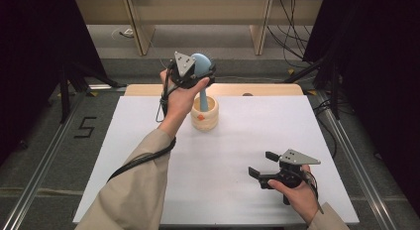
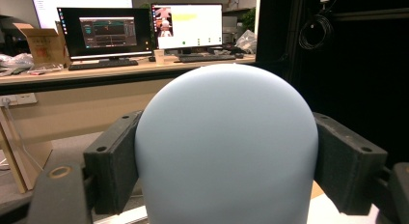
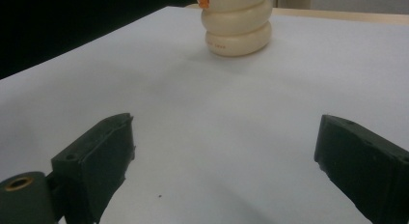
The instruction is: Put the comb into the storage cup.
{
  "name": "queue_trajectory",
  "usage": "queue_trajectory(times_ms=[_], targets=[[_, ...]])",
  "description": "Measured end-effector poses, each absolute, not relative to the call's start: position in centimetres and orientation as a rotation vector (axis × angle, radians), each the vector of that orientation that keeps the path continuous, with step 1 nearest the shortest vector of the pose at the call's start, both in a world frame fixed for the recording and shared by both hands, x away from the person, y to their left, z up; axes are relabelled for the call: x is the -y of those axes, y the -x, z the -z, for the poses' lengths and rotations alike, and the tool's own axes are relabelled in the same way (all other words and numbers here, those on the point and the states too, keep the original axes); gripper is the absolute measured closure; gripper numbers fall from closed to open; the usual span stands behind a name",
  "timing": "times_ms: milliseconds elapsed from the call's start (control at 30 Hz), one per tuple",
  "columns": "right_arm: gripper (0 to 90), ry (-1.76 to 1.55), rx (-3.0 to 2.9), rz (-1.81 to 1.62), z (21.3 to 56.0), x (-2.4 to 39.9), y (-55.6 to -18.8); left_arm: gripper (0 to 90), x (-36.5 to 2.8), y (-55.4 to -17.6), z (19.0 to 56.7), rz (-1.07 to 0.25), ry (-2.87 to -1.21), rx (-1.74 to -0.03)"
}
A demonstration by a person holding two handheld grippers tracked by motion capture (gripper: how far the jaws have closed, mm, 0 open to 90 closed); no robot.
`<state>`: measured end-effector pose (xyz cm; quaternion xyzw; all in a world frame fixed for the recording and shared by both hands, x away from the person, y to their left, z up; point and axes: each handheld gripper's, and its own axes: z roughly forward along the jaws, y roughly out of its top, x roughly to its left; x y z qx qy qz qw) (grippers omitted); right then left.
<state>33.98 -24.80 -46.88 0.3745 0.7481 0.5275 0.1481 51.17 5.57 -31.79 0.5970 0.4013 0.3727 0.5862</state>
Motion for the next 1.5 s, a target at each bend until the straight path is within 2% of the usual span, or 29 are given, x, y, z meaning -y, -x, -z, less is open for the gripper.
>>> queue_trajectory(times_ms=[1500], targets=[[7.7, -1.076, -2.156, -1.516, 46.9, 24.8, -34.0, 19.5, -5.5, -51.7, 34.3, -0.848, -1.423, -0.972]])
